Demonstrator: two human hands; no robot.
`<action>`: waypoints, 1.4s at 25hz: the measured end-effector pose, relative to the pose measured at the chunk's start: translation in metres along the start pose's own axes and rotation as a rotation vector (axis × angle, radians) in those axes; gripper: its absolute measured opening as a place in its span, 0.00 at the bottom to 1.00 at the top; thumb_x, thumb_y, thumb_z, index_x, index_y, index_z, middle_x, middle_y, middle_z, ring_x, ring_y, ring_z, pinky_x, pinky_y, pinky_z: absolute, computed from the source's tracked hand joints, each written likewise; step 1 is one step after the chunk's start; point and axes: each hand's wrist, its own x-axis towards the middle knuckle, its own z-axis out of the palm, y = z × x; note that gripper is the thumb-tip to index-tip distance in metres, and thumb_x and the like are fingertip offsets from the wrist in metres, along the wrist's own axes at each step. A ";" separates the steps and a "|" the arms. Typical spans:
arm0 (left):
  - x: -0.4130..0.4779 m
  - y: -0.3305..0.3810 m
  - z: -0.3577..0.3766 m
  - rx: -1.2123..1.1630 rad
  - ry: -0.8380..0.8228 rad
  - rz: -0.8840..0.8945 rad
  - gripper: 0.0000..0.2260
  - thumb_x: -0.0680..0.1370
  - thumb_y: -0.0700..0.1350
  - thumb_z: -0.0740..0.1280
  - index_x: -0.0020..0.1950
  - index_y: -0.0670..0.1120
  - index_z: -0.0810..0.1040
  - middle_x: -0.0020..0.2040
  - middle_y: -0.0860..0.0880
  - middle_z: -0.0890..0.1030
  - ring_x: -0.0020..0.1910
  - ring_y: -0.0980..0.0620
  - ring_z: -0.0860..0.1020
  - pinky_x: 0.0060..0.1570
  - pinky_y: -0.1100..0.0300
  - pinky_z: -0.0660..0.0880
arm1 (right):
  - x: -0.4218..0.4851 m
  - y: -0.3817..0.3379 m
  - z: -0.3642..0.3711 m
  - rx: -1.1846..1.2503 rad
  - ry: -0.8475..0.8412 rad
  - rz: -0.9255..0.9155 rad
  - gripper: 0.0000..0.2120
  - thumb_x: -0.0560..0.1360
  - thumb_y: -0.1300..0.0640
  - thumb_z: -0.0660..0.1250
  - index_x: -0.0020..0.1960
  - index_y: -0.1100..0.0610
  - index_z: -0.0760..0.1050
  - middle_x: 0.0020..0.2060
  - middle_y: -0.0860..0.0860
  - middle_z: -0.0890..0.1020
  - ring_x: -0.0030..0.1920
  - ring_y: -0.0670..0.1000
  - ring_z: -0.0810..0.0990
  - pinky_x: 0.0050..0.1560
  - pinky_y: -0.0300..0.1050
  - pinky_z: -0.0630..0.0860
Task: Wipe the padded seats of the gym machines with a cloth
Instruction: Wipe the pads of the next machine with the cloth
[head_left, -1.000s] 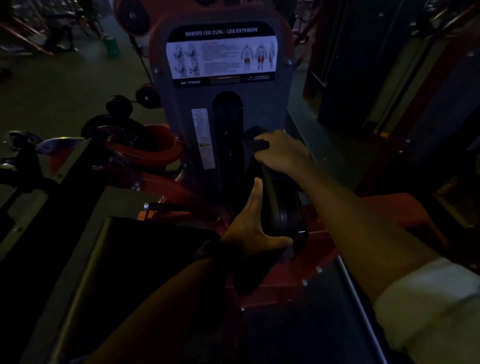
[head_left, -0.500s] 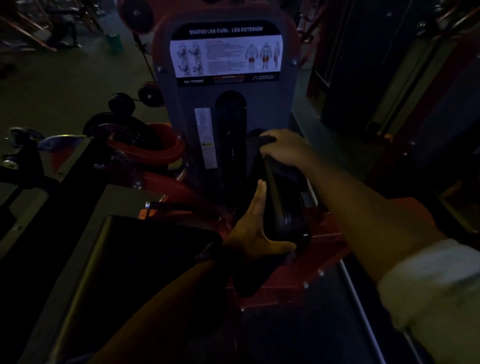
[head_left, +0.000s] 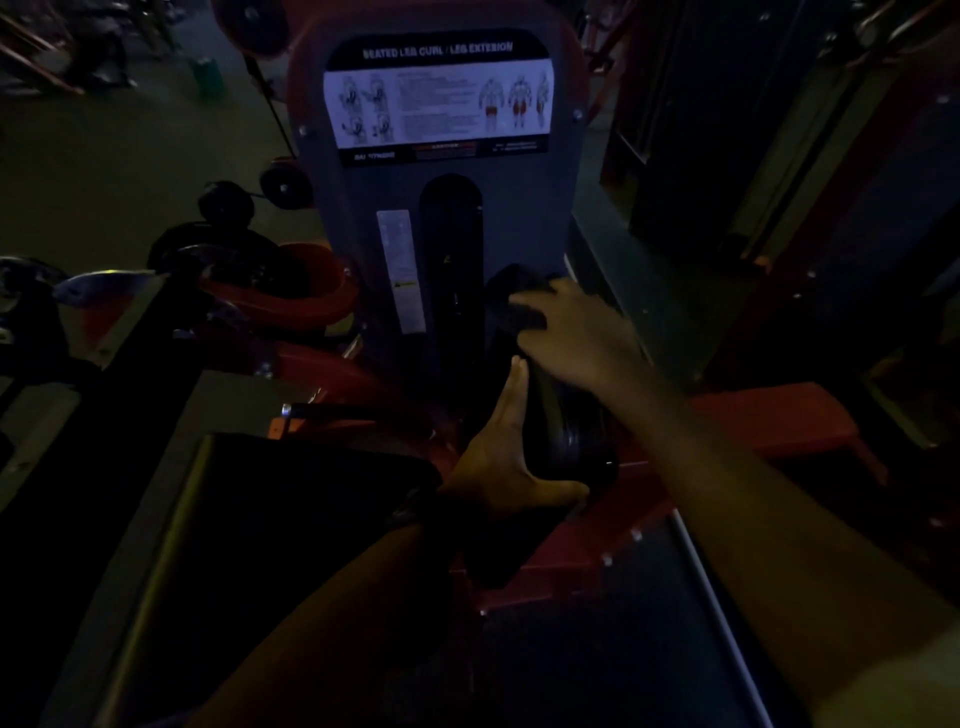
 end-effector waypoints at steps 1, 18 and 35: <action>0.002 0.000 0.000 -0.010 0.002 0.004 0.66 0.64 0.59 0.82 0.82 0.56 0.33 0.83 0.60 0.41 0.81 0.62 0.45 0.80 0.55 0.56 | -0.017 0.001 0.003 -0.030 0.016 -0.023 0.23 0.78 0.45 0.61 0.73 0.37 0.68 0.75 0.48 0.65 0.70 0.57 0.70 0.63 0.53 0.71; 0.006 0.001 0.008 0.019 0.128 0.042 0.55 0.67 0.65 0.77 0.83 0.53 0.47 0.82 0.59 0.54 0.80 0.62 0.53 0.78 0.56 0.61 | -0.107 0.007 0.019 0.057 0.143 -0.049 0.29 0.76 0.50 0.66 0.76 0.38 0.64 0.75 0.44 0.63 0.70 0.54 0.67 0.58 0.48 0.71; -0.001 0.006 -0.003 0.062 -0.001 0.002 0.65 0.65 0.59 0.82 0.81 0.57 0.32 0.81 0.63 0.36 0.80 0.65 0.42 0.79 0.57 0.54 | 0.036 -0.001 -0.008 0.048 -0.108 0.127 0.34 0.74 0.44 0.65 0.78 0.38 0.60 0.78 0.50 0.61 0.71 0.60 0.69 0.66 0.53 0.69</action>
